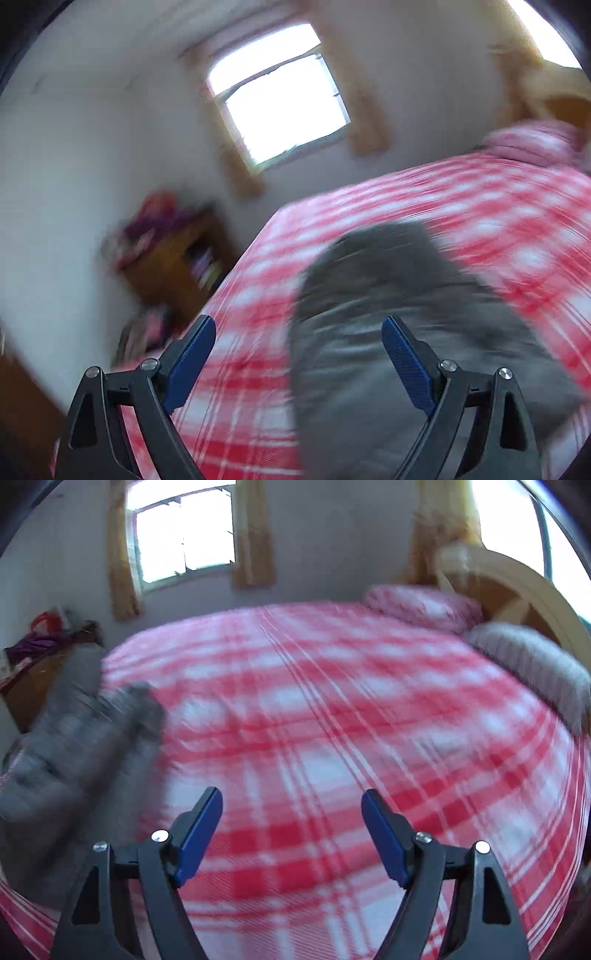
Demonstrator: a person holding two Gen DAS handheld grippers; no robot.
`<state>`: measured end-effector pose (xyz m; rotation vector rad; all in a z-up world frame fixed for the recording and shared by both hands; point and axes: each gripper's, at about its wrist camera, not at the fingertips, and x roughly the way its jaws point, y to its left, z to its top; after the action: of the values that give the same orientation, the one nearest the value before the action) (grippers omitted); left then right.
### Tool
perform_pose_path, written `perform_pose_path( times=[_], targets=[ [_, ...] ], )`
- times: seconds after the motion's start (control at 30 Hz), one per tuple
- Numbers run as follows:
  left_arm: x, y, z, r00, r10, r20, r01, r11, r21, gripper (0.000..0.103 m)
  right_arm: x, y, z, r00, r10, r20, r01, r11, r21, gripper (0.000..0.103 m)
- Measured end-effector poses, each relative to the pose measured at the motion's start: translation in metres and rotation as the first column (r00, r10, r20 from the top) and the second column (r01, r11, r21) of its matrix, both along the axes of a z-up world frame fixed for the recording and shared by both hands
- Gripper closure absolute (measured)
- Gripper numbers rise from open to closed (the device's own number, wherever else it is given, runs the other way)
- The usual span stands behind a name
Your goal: Fold large clothes
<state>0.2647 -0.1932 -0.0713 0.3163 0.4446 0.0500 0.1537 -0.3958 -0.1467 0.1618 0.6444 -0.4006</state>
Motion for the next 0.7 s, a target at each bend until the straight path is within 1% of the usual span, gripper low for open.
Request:
perform_pose_path(
  times=[0.03, 0.07, 0.1, 0.13, 0.2, 0.23, 0.3, 0.33, 0.37, 0.4, 0.43, 0.5, 0.53, 0.57, 0.6, 0.67, 0.7],
  targets=[
    [0.015, 0.012, -0.004, 0.997, 0.066, -0.029, -0.067, 0.998, -0.022, 0.011, 0.009, 0.011, 0.013, 1.000, 0.025, 0.016, -0.025, 1.000, -0.016, 0.022],
    [0.036, 0.030, -0.010, 0.986, 0.149, -0.077, -0.153, 0.987, -0.053, 0.011, 0.020, 0.024, 0.027, 0.998, 0.055, 0.032, -0.054, 0.998, -0.033, 0.022],
    [0.050, 0.042, -0.015, 0.974, 0.192, -0.116, -0.203, 0.976, -0.085, 0.011, 0.033, 0.039, 0.042, 0.995, 0.084, 0.044, -0.082, 0.995, -0.050, 0.022],
    [0.060, 0.050, -0.020, 0.965, 0.221, -0.141, -0.237, 0.965, -0.109, 0.011, 0.044, 0.050, 0.050, 0.993, 0.104, 0.046, -0.101, 0.993, -0.062, 0.022],
    [0.077, 0.060, -0.029, 0.948, 0.259, -0.185, -0.285, 0.949, -0.134, 0.011, 0.076, 0.080, 0.070, 0.988, 0.150, 0.036, -0.146, 0.985, -0.091, 0.024],
    [0.085, 0.063, -0.032, 0.940, 0.269, -0.207, -0.301, 0.943, -0.142, 0.011, 0.090, 0.091, 0.074, 0.986, 0.162, 0.028, -0.159, 0.982, -0.098, 0.026],
    [0.100, 0.060, -0.037, 0.933, 0.279, -0.225, -0.316, 0.937, -0.146, 0.011, 0.121, 0.115, 0.081, 0.983, 0.181, 0.006, -0.179, 0.977, -0.114, 0.036],
    [0.102, 0.057, -0.038, 0.932, 0.283, -0.225, -0.320, 0.936, -0.149, 0.011, 0.133, 0.125, 0.080, 0.982, 0.187, -0.004, -0.186, 0.974, -0.127, 0.038],
    [0.105, 0.056, -0.039, 0.933, 0.279, -0.226, -0.317, 0.935, -0.157, 0.011, 0.147, 0.136, 0.077, 0.981, 0.194, -0.017, -0.195, 0.972, -0.133, 0.045],
    [0.110, 0.054, -0.039, 0.934, 0.274, -0.228, -0.313, 0.936, -0.160, 0.011, 0.161, 0.144, 0.072, 0.979, 0.203, -0.035, -0.206, 0.972, -0.113, 0.050],
    [0.114, 0.050, -0.039, 0.936, 0.270, -0.226, -0.308, 0.939, -0.155, 0.011, 0.168, 0.148, 0.064, 0.977, 0.209, -0.050, -0.213, 0.972, -0.094, 0.052],
    [0.120, 0.040, -0.041, 0.943, 0.244, -0.225, -0.282, 0.947, -0.153, 0.011, 0.181, 0.152, 0.048, 0.977, 0.202, -0.072, -0.208, 0.974, -0.093, 0.054],
    [0.122, 0.032, -0.042, 0.950, 0.214, -0.228, -0.252, 0.956, -0.152, 0.011, 0.186, 0.152, 0.037, 0.976, 0.197, -0.087, -0.205, 0.974, -0.095, 0.055],
    [0.123, 0.023, -0.044, 0.954, 0.198, -0.224, -0.232, 0.963, -0.135, 0.011, 0.187, 0.149, 0.027, 0.977, 0.187, -0.102, -0.196, 0.976, -0.094, 0.056],
    [0.124, 0.016, -0.046, 0.959, 0.189, -0.212, -0.217, 0.969, -0.120, 0.011, 0.187, 0.141, 0.013, 0.977, 0.178, -0.116, -0.188, 0.979, -0.082, 0.057],
    [0.122, 0.001, -0.049, 0.967, 0.154, -0.204, -0.178, 0.979, -0.103, 0.011, 0.182, 0.127, -0.005, 0.978, 0.155, -0.138, -0.166, 0.983, -0.076, 0.058],
    [0.122, -0.011, -0.054, 0.970, 0.135, -0.204, -0.154, 0.984, -0.084, 0.011, 0.177, 0.118, -0.014, 0.979, 0.153, -0.136, -0.161, 0.985, -0.053, 0.060]
  ],
)
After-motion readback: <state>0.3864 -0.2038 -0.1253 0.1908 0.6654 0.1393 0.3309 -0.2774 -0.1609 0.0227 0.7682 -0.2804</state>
